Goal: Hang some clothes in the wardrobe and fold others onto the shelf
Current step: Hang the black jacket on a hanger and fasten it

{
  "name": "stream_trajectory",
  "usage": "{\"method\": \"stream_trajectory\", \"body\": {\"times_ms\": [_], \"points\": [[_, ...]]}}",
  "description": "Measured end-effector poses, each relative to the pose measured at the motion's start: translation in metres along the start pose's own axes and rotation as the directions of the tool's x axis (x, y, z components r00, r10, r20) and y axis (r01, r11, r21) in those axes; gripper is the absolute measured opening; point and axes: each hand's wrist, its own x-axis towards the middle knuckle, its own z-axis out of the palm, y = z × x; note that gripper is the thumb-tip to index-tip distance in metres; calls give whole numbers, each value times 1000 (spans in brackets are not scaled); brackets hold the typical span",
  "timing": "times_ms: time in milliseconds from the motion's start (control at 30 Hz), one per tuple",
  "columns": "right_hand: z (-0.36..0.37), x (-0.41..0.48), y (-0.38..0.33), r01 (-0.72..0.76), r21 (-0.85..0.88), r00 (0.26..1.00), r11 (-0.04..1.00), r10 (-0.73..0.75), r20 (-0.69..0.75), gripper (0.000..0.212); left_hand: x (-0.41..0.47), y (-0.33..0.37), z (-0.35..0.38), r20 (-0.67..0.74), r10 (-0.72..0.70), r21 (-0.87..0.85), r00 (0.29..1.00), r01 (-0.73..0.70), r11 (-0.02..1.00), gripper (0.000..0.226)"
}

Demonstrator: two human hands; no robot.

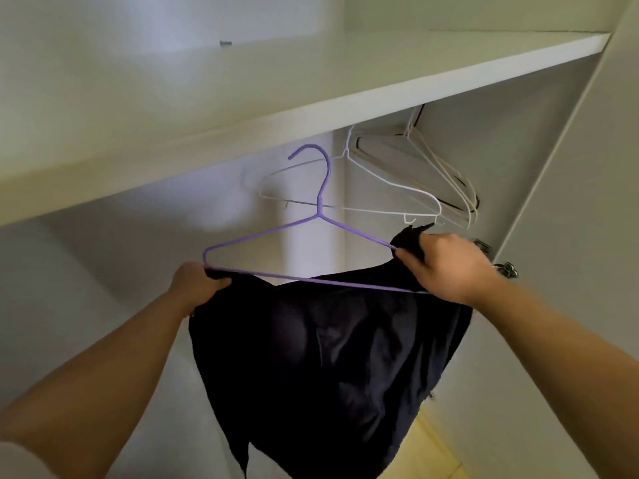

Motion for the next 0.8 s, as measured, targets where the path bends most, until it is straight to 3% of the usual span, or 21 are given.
{"method": "stream_trajectory", "body": {"times_ms": [67, 167, 267, 400, 467, 533, 667, 733, 800], "points": [[-8, -10, 21, 33, -110, 999, 993, -30, 36, 46, 2, 5, -4, 33, 27, 76, 999, -29, 997, 28], [-11, -19, 37, 103, -262, 995, 959, -98, 33, 43, 2, 26, 1, 56, 107, 60, 993, -110, 992, 39], [-12, -21, 34, 100, -316, 991, 943, -124, -54, 34, 0, 59, 13, -12, 146, -83, 989, -147, 986, 40], [-3, -20, 29, -14, -375, 982, 927, -58, -180, 19, -18, 106, 34, 3, 138, -378, 990, -126, 917, 38], [5, -19, 26, -55, -376, 964, 925, -49, -263, 14, -33, 126, 53, -21, 172, -425, 985, -164, 890, 26], [13, -21, 25, -70, -357, 937, 932, -61, -343, 23, -44, 142, 71, -66, 222, -438, 973, -229, 870, 14], [20, -32, 31, -98, -295, 890, 951, -48, -453, 24, -50, 159, 71, -240, 277, -424, 930, -357, 832, 18], [21, -39, 39, -123, -269, 879, 955, -21, -476, 26, -45, 161, 57, -384, 166, -454, 908, -342, 822, 23], [20, -43, 44, -110, -238, 868, 965, -24, -496, 28, -40, 166, 45, -440, 73, -539, 895, -328, 776, 24]]}}
